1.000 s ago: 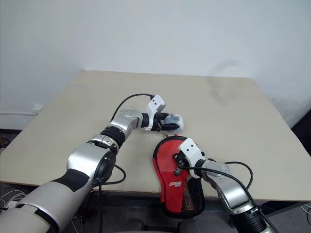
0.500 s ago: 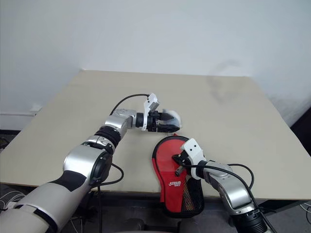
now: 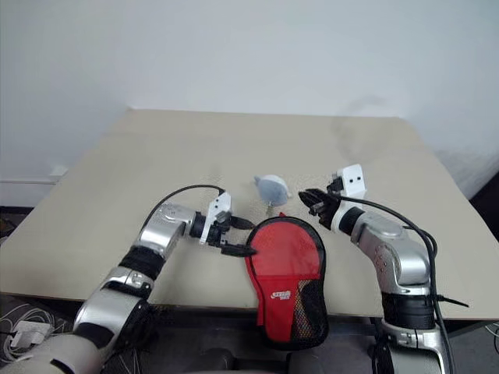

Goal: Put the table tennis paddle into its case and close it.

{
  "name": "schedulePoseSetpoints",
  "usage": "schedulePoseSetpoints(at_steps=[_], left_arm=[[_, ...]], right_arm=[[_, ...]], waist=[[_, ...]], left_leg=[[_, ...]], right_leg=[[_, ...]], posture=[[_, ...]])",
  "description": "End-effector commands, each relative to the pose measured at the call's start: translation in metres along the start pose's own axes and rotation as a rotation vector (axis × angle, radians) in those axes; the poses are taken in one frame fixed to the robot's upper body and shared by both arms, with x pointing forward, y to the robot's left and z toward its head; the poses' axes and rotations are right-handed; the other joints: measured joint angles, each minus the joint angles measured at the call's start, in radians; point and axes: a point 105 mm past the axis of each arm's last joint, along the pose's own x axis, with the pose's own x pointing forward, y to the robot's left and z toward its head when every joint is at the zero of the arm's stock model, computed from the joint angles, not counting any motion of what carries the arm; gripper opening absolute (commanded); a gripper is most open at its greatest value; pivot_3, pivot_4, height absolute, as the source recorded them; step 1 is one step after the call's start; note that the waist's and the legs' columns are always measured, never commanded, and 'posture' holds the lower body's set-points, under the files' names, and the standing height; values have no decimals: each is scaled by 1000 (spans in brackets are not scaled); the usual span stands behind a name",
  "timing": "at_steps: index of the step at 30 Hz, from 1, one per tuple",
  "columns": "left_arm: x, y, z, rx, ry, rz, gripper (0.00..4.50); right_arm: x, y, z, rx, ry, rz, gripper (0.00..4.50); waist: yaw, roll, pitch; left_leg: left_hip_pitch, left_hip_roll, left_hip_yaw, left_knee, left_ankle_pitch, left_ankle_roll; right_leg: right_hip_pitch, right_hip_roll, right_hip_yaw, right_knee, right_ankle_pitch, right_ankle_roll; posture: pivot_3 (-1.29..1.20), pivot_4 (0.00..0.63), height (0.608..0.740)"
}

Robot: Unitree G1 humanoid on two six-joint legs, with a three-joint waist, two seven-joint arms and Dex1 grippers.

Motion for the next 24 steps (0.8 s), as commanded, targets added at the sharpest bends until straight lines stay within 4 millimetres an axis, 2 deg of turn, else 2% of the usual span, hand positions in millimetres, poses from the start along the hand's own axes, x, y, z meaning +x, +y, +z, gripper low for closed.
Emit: schedulePoseSetpoints(at_steps=[1, 5, 9, 13, 20, 24], left_arm=[[22, -9, 27, 61, -63, 24, 4500], [34, -15, 33, 57, -85, 59, 4500], [43, -17, 39, 47, -96, 87, 4500], [48, -23, 32, 78, -49, 90, 4500], [49, -29, 16, 136, 62, 94, 4500], [48, -27, 10, 138, 106, 115, 4500]], right_arm=[[20, 3, 16, -61, -19, 20, 2352], [43, -4, 15, -66, 12, -13, 3760], [69, -6, 9, -43, 48, -41, 3760], [88, 2, 0, -38, 93, -23, 4479], [109, 9, -2, -26, 110, -8, 4479], [115, 5, -7, -11, 141, -37, 4479]], waist=[[-4, 1, 0], [-7, 2, -1], [-25, 2, -1], [-33, 3, -1], [-49, 6, -1], [-57, 8, -1]], left_leg=[[0, 0, 1, 0, 0, 0], [0, -1, 2, 0, 0, 0], [1, 0, 2, -1, 1, -1], [1, 0, 2, -2, 1, -1], [1, -1, 1, -3, 1, -2], [1, -1, 1, -4, 1, -2]], right_leg=[[0, 0, 1, 0, 0, 0], [-1, -1, 2, 0, 0, 0], [-2, 0, 1, 0, 0, 0], [-2, -1, 2, 0, 0, 0], [-3, -1, 1, 0, 0, 0], [-3, -1, 1, 0, 0, 0]], posture=[[0, 0, 716], [0, 0, 716], [0, 0, 716], [0, 0, 716], [0, 0, 716], [0, 0, 716]])
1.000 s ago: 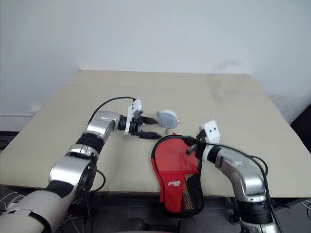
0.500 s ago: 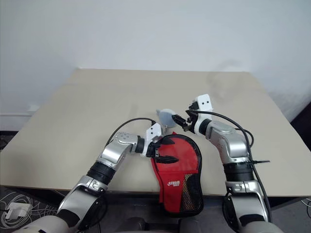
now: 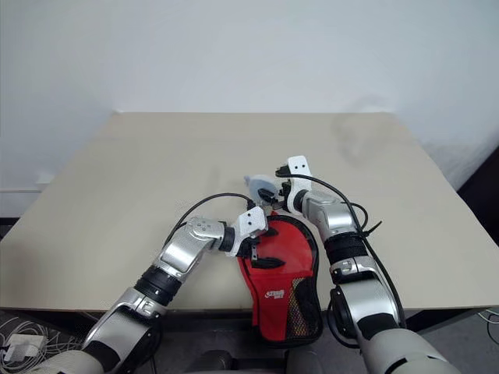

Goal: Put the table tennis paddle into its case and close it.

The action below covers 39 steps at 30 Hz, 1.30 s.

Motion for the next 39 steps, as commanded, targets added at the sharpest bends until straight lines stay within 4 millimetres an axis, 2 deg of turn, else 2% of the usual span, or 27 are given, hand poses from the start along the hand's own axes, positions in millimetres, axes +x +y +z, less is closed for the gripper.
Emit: schedulePoseSetpoints(at_steps=[1, 3, 6, 10, 14, 17, 25, 29, 34, 39], left_arm=[[2, 0, -4, 30, 57, 16, 4500], [3, 1, -7, 36, 79, 26, 4500], [4, 1, -10, 27, 98, 38, 4500], [4, 2, -11, 23, 102, 43, 4500], [3, 3, -11, 9, 102, 47, 4500], [3, 1, -13, -8, 114, 42, 4500], [6, -4, -22, -44, 145, 33, 4500], [5, -4, -26, -47, 157, 32, 4500], [7, -6, -27, -58, 156, 27, 4500], [9, -7, -29, -68, 155, 24, 4500]], right_arm=[[5, -1, 15, -34, -26, -28, 4479], [7, -2, 10, -32, -2, -35, 4479], [9, -3, 7, -30, 5, -47, 3913], [11, 2, 10, -20, -21, -31, 2400], [10, 0, 17, 17, -64, -45, 1078], [9, -5, 19, 36, -82, -75, 376], [-12, -28, 19, 110, -113, -168, 354], [-33, -49, 9, 163, -101, -261, 352], [-59, -67, 2, 238, -96, -349, 351], [-85, -75, -3, 259, -92, -409, 327]], waist=[[-2, 1, 0], [-2, 1, -1], [-2, 2, -1], [-3, 2, -1], [-3, 2, -1], [-3, 2, -1], [-1, 3, -2], [2, 3, -2], [6, 4, -2], [7, 4, -3]], left_leg=[[0, 0, 0, 0, 0, 0], [1, 0, 0, -1, 0, 0], [2, 0, 0, -1, 0, 0], [2, 0, 0, -1, 0, 0], [2, 0, 0, -1, 0, 0], [2, 0, 0, -1, 0, 0], [2, -1, -1, 0, 0, 0], [2, -1, -2, 0, 0, 0], [2, -1, -1, 0, 0, 0], [2, -2, -2, 0, 0, 0]], right_leg=[[0, 0, 0, 0, 0, 0], [0, 0, 0, 0, 0, 0], [2, 0, 0, 0, 0, 0], [2, 0, 0, 0, 0, 0], [2, 0, 0, 0, 0, 0], [2, 0, 0, 0, 0, 0], [3, -1, 0, 0, 0, 0], [3, -1, 0, 1, 0, 0], [3, -1, 0, 0, 0, 0], [4, -2, 0, 0, 0, 0]], posture=[[0, 0, 716], [0, 0, 716], [0, 0, 716], [0, 0, 716], [0, 0, 716], [0, 0, 716], [0, 0, 716], [0, 0, 716], [0, 0, 716], [0, 0, 716]])
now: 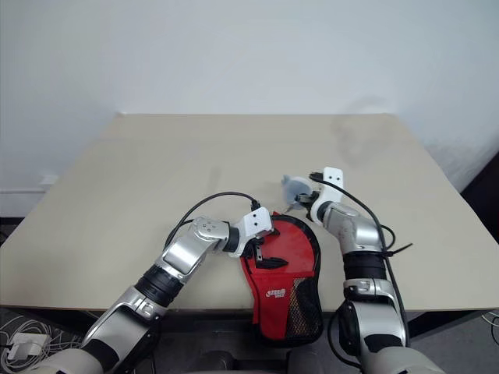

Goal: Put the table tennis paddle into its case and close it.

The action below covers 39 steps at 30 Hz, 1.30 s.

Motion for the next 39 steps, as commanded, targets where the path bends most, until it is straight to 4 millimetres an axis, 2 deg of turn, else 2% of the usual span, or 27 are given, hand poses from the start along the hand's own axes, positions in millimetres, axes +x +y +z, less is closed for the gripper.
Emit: schedulePoseSetpoints(at_steps=[1, 9, 12, 18, 25, 39], left_arm=[[4, -4, -30, -52, 107, -10, 4500], [9, -5, -29, -41, 105, -28, 4500], [12, -5, -28, -31, 104, -38, 4500], [16, -5, -27, -23, 102, -54, 4500], [21, -8, -27, -14, 102, -78, 4500], [28, -12, -25, 5, 100, -110, 4500]], right_arm=[[-28, -22, 30, -19, -103, -98, 326], [-71, -56, 23, 0, -89, -207, 324], [-90, -70, 16, -4, -67, -245, 324], [-130, -83, -9, -73, 2, -244, 324], [-169, -84, -29, -178, 81, -186, 303], [-225, -67, -59, -322, 159, 1, 302]], waist=[[1, 1, -1], [19, 1, -1], [35, 2, -1], [62, 2, -1], [81, 2, -1], [94, -1, 1]], left_leg=[[0, 0, 0, 0, 0, 0], [0, 0, 1, 0, 0, 1], [0, 0, 2, 0, 0, 1], [2, -1, 2, 1, 0, 3], [8, 0, 2, 2, -5, 11], [19, 0, 0, 2, -9, 18]], right_leg=[[0, 0, 0, 0, 0, 0], [1, 0, 0, -1, 0, 0], [2, 0, 0, -2, 0, 0], [7, 0, -1, -4, 0, 0], [17, 0, -4, -10, -1, 2], [32, 0, -3, -20, -3, 5]], posture=[[0, 0, 716], [0, 0, 716], [0, 0, 716], [0, 0, 716], [0, 0, 716], [0, 0, 716]])
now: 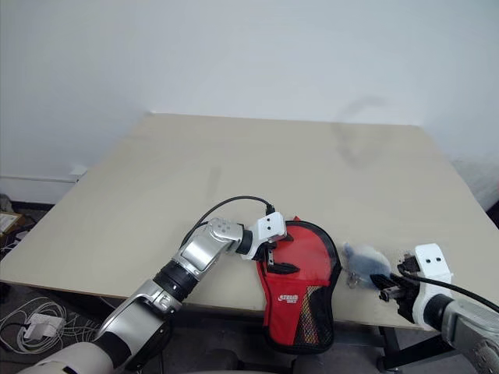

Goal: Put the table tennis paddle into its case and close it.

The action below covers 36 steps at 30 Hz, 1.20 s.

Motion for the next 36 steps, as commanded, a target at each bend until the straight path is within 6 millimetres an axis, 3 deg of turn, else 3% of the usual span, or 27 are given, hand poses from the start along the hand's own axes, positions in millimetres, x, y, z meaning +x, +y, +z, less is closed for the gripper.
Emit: schedulePoseSetpoints(at_steps=[1, 7, 10, 14, 17, 20, 24, 29, 33, 36], left_arm=[[1, -3, -30, -33, 119, -3, 4500], [2, -4, -30, -31, 122, -14, 4500], [3, -3, -31, -29, 123, -14, 4500], [3, -2, -30, -25, 123, -12, 4500], [3, -1, -30, -23, 123, -10, 4500], [4, -1, -30, -21, 125, -10, 4500], [2, 0, -32, -21, 129, -7, 4500], [1, 1, -33, -19, 133, -1, 4500], [2, 1, -32, -20, 131, 0, 4500], [3, 2, -33, -18, 132, 0, 4500]], right_arm=[[-21, -5, 10, -87, -51, -18, 302], [-34, 2, -12, -83, -6, 42, 301], [-29, -5, -29, -49, 41, -12, 299], [-16, -19, -14, 34, -64, -108, 299], [-9, -10, 3, 79, -158, -61, 299], [-6, -2, 5, 134, -176, -16, 1268], [-18, 17, 13, 103, -202, 123, 2668], [-32, 12, 28, 78, -238, 163, 4396], [-32, 2, 47, 51, -265, 133, 4396], [-14, -4, 59, 35, -205, 132, 4396]], waist=[[3, -1, 0], [11, -1, 1], [12, -1, 1], [10, -2, 0], [8, -1, 0], [7, -1, 0], [4, -1, 0], [2, -2, 0], [0, -3, 0], [-4, -3, -1]], left_leg=[[0, 0, 0, 0, 0, 0], [0, 0, -1, 0, 0, 0], [0, 0, -1, 0, 0, 0], [0, 0, 0, 0, 0, 0], [0, 0, 0, 0, 0, 0], [1, 1, -1, 0, 0, 0], [0, 1, 0, 0, 0, 0], [1, 1, 1, 0, 0, 0], [1, 1, 1, 0, 0, 0], [1, 1, 1, 0, 0, 0]], right_leg=[[0, 0, 0, 0, 0, 0], [0, 0, 0, 0, -1, 1], [0, 0, 0, -1, -1, 1], [0, 0, 1, -1, -1, 1], [0, 0, 1, -1, -1, 1], [0, 0, 1, -1, -1, 1], [0, 0, 1, -1, -1, 1], [0, 0, 1, -1, -1, 1], [0, 0, 2, -1, -1, 1], [0, 0, 2, -1, -1, 1]], posture=[[0, 0, 716], [0, 0, 716], [0, 0, 716], [0, 0, 716], [0, 0, 716], [0, 0, 716], [0, 0, 716], [0, 0, 716], [0, 0, 716], [0, 0, 716]])
